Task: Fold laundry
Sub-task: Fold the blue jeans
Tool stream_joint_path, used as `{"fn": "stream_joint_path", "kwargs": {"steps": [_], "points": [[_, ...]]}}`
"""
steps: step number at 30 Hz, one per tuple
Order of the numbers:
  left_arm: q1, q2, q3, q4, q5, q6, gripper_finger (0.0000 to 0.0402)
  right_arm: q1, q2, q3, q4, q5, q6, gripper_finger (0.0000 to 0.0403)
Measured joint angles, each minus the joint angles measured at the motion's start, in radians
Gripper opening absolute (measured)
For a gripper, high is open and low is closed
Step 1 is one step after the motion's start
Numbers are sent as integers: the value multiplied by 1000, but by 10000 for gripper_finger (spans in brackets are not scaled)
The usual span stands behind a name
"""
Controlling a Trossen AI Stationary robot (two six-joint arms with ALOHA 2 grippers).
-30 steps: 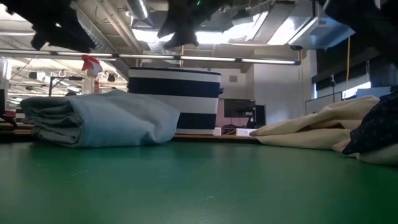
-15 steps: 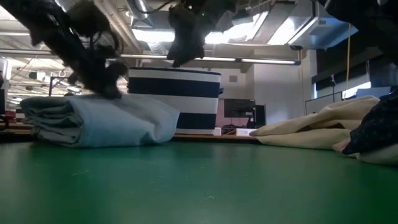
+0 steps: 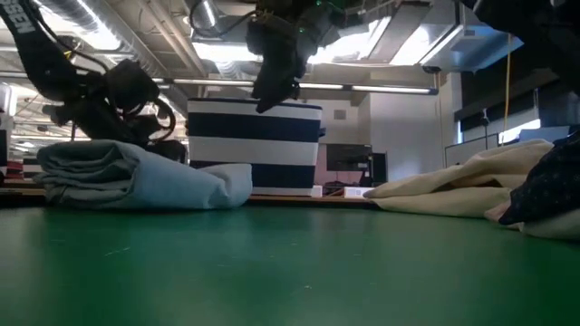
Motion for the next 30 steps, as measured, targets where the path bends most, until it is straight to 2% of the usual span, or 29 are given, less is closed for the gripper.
{"fn": "stream_joint_path", "kwargs": {"steps": [6,13,19,22,25,27,30], "points": [[-75,38,-51,161,58,75,111,24,-40,1,-47,-47,0,239],[-196,69,-56,318,455,266,111,107,-65,1,-64,-32,0,239],[-349,136,-22,430,551,307,111,170,-67,-101,-10,47,55,239],[-415,161,58,421,563,344,111,194,-66,-179,52,75,103,239],[-457,136,154,354,590,386,111,217,-66,-250,108,79,146,239],[-467,72,207,231,593,388,111,229,-66,-284,158,95,183,239],[-473,-63,300,-51,585,358,111,241,-72,-315,226,131,224,239]]}}
